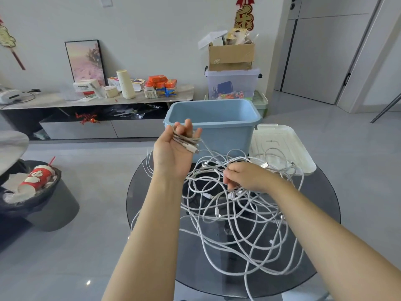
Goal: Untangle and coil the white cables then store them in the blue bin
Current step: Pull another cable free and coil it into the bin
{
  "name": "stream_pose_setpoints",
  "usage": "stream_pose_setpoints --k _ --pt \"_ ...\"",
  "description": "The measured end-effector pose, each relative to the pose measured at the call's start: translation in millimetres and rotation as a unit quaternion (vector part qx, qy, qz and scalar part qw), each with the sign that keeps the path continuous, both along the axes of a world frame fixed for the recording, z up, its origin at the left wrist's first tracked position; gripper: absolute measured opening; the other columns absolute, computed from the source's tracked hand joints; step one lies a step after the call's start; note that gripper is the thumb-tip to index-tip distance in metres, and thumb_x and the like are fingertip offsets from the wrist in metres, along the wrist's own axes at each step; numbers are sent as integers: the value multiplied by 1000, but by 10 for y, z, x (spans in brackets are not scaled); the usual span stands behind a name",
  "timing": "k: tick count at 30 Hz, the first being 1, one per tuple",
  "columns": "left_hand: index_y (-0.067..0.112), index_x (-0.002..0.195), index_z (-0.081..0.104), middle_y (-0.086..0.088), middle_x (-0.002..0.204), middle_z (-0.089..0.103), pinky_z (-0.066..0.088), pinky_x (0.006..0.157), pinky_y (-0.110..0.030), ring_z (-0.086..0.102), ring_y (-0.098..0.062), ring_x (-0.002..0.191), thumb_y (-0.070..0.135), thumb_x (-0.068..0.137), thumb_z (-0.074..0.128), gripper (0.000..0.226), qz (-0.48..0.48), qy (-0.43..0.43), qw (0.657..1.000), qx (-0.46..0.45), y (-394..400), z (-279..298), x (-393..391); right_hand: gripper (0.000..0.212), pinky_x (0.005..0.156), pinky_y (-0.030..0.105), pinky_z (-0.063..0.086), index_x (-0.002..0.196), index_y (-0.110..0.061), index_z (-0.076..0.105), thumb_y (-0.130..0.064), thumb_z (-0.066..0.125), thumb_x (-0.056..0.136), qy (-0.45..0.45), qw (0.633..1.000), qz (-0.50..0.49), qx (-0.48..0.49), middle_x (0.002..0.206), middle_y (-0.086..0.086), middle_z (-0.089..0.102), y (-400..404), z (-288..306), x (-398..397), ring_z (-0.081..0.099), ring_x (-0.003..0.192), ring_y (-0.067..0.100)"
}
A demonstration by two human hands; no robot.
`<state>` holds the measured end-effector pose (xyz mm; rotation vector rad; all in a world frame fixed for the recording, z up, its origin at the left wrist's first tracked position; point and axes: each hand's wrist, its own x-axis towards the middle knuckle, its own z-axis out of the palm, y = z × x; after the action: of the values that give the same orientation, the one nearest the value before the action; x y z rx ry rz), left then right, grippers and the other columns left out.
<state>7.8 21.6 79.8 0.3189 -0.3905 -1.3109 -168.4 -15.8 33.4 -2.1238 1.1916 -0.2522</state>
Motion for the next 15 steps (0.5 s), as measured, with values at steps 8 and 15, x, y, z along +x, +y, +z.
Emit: stream_pose_setpoints --k 8,15 --pt "12 101 48 19 94 69 41 64 -20 55 -13 66 26 100 39 17 187 -689 700 15 -80 -311 -188 22 67 31 40 90 -33 58 -38 38 98 139 962 18 -235 85 -6 62 67 168 54 58 83 20" --pt "8 80 51 0 67 50 33 58 -32 49 -25 71 34 99 38 35 83 -863 491 79 1 -302 -163 32 71 28 26 89 -23 64 -53 53 87 23 945 -28 -325 68 -7 43 -91 137 -80 46 86 22"
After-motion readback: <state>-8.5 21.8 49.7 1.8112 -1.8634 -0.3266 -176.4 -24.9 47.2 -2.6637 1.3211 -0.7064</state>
